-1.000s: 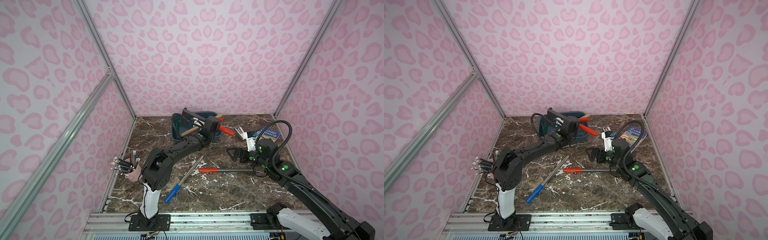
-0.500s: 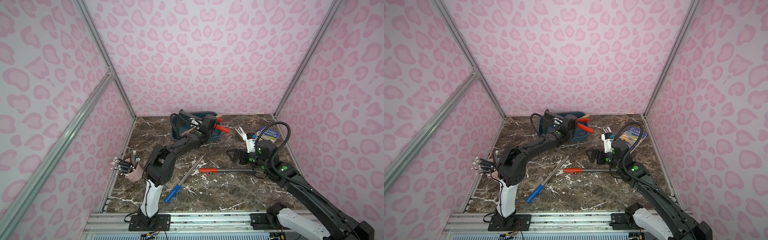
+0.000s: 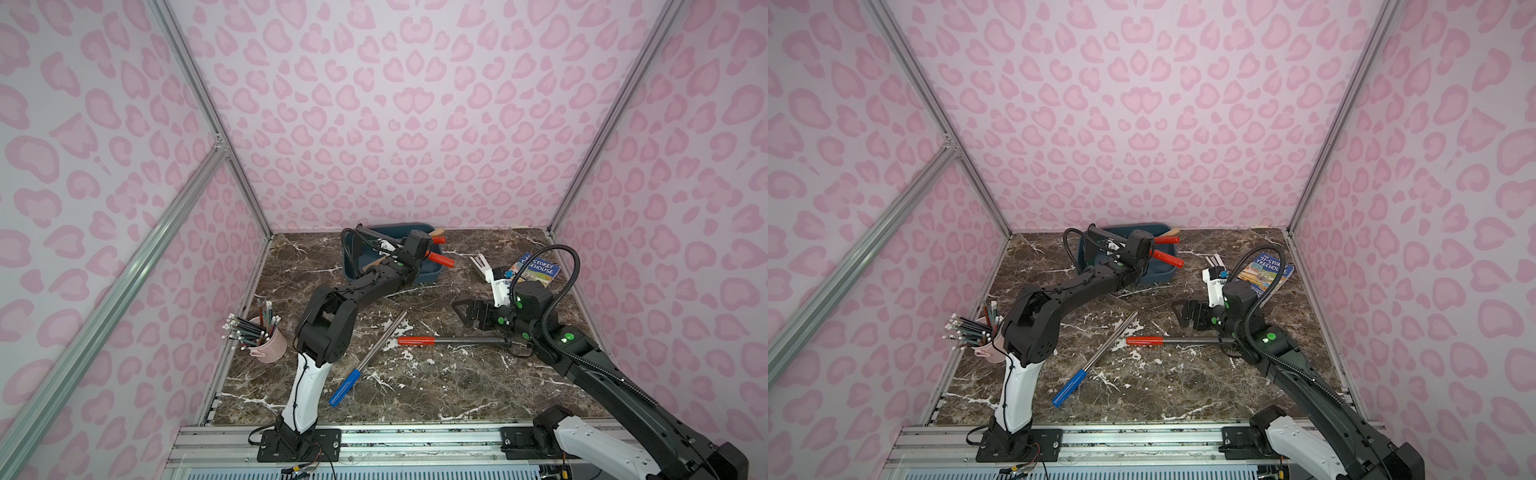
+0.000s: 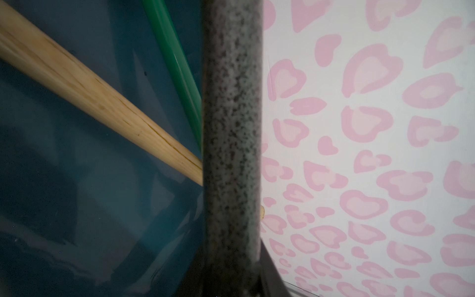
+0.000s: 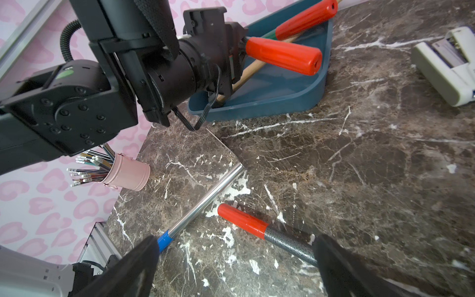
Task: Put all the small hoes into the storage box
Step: Place the hoe in the storage box.
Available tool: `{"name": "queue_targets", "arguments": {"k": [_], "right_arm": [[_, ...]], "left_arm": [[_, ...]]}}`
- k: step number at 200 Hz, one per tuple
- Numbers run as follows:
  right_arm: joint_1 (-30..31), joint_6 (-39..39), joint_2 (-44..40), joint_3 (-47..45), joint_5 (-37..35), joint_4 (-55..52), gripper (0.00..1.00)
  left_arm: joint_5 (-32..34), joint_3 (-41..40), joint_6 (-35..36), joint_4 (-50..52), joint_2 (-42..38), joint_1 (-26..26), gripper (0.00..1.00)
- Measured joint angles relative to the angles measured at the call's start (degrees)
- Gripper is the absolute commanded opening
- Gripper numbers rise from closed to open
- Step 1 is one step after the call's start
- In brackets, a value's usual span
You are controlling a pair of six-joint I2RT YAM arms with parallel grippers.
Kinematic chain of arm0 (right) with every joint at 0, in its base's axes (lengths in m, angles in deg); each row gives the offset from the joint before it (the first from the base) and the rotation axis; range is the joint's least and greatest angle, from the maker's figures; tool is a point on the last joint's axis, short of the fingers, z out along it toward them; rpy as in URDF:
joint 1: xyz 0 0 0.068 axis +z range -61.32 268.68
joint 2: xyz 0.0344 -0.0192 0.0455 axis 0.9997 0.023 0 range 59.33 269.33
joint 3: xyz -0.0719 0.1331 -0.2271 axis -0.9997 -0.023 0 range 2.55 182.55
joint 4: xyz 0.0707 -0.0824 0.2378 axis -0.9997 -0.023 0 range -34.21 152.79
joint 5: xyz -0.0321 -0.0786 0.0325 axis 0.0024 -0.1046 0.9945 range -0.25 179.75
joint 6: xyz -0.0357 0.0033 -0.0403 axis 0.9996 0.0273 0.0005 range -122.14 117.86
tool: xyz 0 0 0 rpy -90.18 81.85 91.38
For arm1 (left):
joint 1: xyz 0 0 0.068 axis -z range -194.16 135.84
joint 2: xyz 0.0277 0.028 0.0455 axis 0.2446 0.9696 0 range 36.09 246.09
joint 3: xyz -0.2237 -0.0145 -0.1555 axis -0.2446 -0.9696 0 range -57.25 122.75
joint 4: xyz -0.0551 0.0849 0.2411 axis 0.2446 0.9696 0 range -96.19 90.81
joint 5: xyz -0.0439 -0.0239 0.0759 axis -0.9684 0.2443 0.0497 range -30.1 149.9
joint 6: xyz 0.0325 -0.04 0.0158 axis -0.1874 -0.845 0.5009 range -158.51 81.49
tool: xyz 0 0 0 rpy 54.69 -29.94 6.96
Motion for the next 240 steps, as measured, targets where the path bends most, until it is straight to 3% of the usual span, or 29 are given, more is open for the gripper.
{"name": "queue_targets", "arguments": {"k": [173,240], "right_arm": [[0.0,0.2,0.5,-0.7,0.8,0.3,0.99],[0.0,0.8,0.1,-1.4,0.8,0.3,0.99]], "left_arm": [[-1.1,2.3,-2.4,-0.2,5.6,-1.7,0.02],[-2.7,2.1,-3.3,-3.3,7.2,-1.9,0.09]]}}
